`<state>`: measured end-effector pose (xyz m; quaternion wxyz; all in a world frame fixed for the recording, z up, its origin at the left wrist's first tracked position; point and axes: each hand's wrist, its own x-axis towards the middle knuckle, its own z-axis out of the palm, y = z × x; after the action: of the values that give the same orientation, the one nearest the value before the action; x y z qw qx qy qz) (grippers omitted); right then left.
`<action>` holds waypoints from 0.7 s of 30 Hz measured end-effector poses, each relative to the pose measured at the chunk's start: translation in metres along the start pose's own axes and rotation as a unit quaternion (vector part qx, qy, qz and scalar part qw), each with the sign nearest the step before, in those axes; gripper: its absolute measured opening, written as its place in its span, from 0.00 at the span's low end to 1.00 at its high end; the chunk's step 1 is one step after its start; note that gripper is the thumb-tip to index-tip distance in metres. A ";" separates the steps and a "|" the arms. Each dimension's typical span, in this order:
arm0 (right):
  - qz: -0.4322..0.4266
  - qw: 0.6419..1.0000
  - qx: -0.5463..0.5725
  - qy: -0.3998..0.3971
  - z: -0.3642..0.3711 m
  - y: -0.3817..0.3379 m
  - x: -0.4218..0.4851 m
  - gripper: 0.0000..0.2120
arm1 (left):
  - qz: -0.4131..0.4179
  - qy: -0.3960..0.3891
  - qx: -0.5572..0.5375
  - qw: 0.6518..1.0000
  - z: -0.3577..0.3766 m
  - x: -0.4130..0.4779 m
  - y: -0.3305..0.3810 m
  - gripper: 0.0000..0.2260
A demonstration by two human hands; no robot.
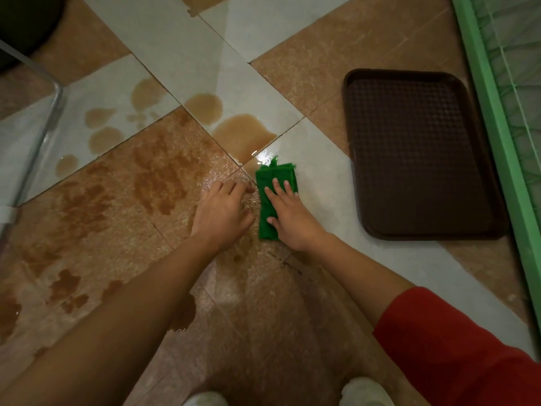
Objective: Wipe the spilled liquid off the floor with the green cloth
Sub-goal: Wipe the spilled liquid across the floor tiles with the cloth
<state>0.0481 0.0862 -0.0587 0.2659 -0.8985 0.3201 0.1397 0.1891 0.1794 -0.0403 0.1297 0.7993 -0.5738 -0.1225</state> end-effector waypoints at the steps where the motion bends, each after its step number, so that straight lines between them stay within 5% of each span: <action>1: -0.003 1.000 -0.011 0.001 0.002 0.003 -0.004 0.31 | -0.001 -0.001 -0.001 1.000 0.000 -0.001 -0.001 0.17; 8: 0.058 0.998 0.010 -0.016 -0.016 0.004 0.018 0.35 | -0.023 -0.031 0.006 0.999 0.001 -0.002 -0.009 0.17; 21: 0.012 0.997 0.055 0.054 -0.009 0.014 0.017 0.28 | -0.036 -0.018 -0.030 0.999 0.010 0.005 -0.005 0.16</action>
<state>0.0521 0.0632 -0.0636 0.2955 -0.8849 0.3517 0.0765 0.1918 0.1760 -0.0520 0.1383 0.8127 -0.5433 -0.1588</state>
